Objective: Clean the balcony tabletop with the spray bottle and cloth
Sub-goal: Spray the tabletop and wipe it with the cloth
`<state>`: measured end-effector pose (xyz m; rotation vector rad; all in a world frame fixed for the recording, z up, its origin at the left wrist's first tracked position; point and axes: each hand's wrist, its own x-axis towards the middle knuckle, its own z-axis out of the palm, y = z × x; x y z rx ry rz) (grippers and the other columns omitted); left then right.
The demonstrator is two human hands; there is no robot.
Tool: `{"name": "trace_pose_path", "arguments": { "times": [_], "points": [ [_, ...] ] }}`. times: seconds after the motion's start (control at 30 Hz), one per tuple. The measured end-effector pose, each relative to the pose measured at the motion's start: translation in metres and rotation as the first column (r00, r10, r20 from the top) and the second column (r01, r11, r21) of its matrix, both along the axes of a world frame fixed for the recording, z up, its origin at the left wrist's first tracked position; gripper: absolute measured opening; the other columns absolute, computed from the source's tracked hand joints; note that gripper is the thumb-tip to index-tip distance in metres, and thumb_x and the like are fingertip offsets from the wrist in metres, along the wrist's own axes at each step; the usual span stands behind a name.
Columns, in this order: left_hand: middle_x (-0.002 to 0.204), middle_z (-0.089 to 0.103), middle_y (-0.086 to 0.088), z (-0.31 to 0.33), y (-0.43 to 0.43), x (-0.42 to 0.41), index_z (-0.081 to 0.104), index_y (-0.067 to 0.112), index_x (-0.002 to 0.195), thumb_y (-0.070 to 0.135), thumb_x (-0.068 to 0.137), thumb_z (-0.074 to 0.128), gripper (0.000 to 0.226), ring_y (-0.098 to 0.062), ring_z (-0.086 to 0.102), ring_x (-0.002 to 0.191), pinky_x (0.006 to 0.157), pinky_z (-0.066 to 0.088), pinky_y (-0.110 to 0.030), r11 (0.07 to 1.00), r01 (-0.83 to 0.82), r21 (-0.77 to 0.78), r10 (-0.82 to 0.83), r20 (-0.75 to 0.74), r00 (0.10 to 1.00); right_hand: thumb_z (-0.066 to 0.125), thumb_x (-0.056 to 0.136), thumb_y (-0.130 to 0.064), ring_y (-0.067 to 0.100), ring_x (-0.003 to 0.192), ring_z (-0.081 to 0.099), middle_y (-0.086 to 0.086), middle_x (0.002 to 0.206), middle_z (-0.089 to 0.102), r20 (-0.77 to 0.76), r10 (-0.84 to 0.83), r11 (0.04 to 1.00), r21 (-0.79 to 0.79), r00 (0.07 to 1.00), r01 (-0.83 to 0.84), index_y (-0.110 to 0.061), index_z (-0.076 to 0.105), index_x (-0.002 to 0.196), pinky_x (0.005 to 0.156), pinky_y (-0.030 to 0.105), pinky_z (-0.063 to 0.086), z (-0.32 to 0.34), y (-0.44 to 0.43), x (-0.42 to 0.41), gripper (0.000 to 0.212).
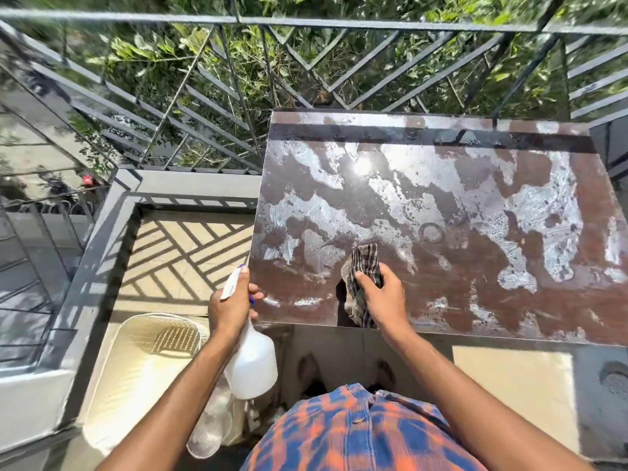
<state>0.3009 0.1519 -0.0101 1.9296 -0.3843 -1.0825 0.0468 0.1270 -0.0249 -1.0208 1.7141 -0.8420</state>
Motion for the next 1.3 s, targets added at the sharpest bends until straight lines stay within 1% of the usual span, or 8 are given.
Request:
{"name": "trace_pose_path", "arguments": {
  "times": [0.17, 0.33, 0.57, 0.7, 0.87, 0.93, 1.13, 1.3],
  "points": [
    [0.057, 0.063, -0.004, 0.004, 0.001, -0.003, 0.066, 0.011, 0.071, 0.046, 0.095, 0.066, 0.043, -0.014, 0.05, 0.039, 0.037, 0.038, -0.021, 0.998, -0.055, -0.007, 0.054, -0.035, 0.998, 0.066, 0.094, -0.028, 0.001, 0.08, 0.068, -0.012, 0.088, 0.074, -0.004, 0.063, 0.998, -0.018, 0.998, -0.063, -0.029, 0.067, 0.099, 0.07, 0.023, 0.048, 0.0, -0.001, 0.013, 0.005],
    [0.074, 0.072, -0.013, 0.001, -0.003, -0.024, 0.072, 0.01, 0.079, 0.044, 0.094, 0.067, 0.038, -0.021, 0.064, 0.064, 0.04, 0.038, -0.023, 0.976, 0.218, -0.005, -0.215, -0.185, 0.959, 0.067, 0.093, -0.026, 0.01, 0.082, 0.069, -0.01, 0.087, 0.074, -0.003, 0.036, 0.998, -0.042, 0.999, -0.036, -0.032, 0.067, 0.095, 0.077, 0.032, 0.054, 0.001, -0.003, 0.013, 0.006],
    [0.061, 0.066, -0.006, 0.009, -0.02, -0.069, 0.071, 0.013, 0.071, 0.046, 0.092, 0.069, 0.039, -0.026, 0.058, 0.055, 0.044, 0.038, -0.025, 0.952, 0.306, -0.019, -0.303, -0.221, 0.927, 0.068, 0.093, -0.026, 0.008, 0.091, 0.069, -0.012, 0.094, 0.074, -0.032, -0.088, 0.994, -0.065, 0.996, 0.086, -0.031, 0.068, 0.097, 0.089, 0.037, 0.056, 0.001, -0.006, -0.008, 0.007],
    [0.069, 0.071, -0.004, 0.013, -0.033, -0.089, 0.076, 0.021, 0.074, 0.051, 0.089, 0.07, 0.034, -0.028, 0.06, 0.067, 0.049, 0.04, -0.025, 0.919, 0.394, -0.028, -0.386, -0.283, 0.878, 0.068, 0.087, -0.043, 0.017, 0.107, 0.068, -0.003, 0.113, 0.073, -0.04, -0.19, 0.981, -0.034, 0.981, 0.189, -0.02, 0.067, 0.121, 0.098, 0.043, 0.053, -0.001, -0.007, -0.027, 0.041],
    [0.067, 0.066, -0.006, 0.013, -0.042, -0.095, 0.071, 0.018, 0.07, 0.048, 0.091, 0.07, 0.037, -0.019, 0.058, 0.056, 0.045, 0.04, -0.025, 0.935, 0.353, -0.043, -0.35, -0.281, 0.893, 0.065, 0.094, -0.022, 0.003, 0.083, 0.066, -0.016, 0.09, 0.07, -0.12, -0.318, 0.947, -0.081, 0.941, 0.31, -0.026, 0.067, 0.108, 0.079, 0.025, 0.053, 0.001, -0.017, -0.052, 0.014],
    [0.07, 0.069, -0.009, 0.011, -0.046, -0.093, 0.068, 0.012, 0.073, 0.044, 0.094, 0.067, 0.039, -0.019, 0.059, 0.058, 0.042, 0.042, -0.024, 0.932, 0.362, -0.03, -0.354, -0.299, 0.886, 0.062, 0.096, -0.024, 0.01, 0.099, 0.064, -0.012, 0.105, 0.068, -0.176, -0.317, 0.948, -0.084, 0.932, 0.306, -0.021, 0.065, 0.12, 0.09, 0.027, 0.05, 0.0, -0.027, -0.059, 0.024],
    [0.076, 0.07, -0.009, 0.006, -0.058, -0.073, 0.064, 0.012, 0.082, 0.042, 0.095, 0.065, 0.033, -0.03, 0.071, 0.066, 0.045, 0.05, -0.024, 0.935, 0.353, 0.037, -0.318, -0.352, 0.88, 0.045, 0.099, -0.048, 0.027, 0.139, 0.038, 0.001, 0.149, 0.046, -0.503, 0.038, 0.997, 0.082, 0.863, 0.003, -0.024, 0.036, 0.153, 0.115, 0.046, 0.032, -0.024, -0.065, -0.059, 0.059],
    [0.072, 0.058, -0.011, 0.008, -0.066, -0.051, 0.06, 0.015, 0.075, 0.041, 0.094, 0.065, 0.033, -0.03, 0.068, 0.076, 0.057, 0.055, -0.033, 0.954, 0.293, 0.057, -0.256, -0.35, 0.901, 0.049, 0.097, -0.048, 0.03, 0.144, 0.03, 0.012, 0.158, 0.034, -0.776, 0.258, 0.965, 0.175, 0.575, -0.197, -0.019, 0.04, 0.151, 0.115, 0.057, 0.029, -0.058, -0.07, -0.039, 0.062]
  ]
}}
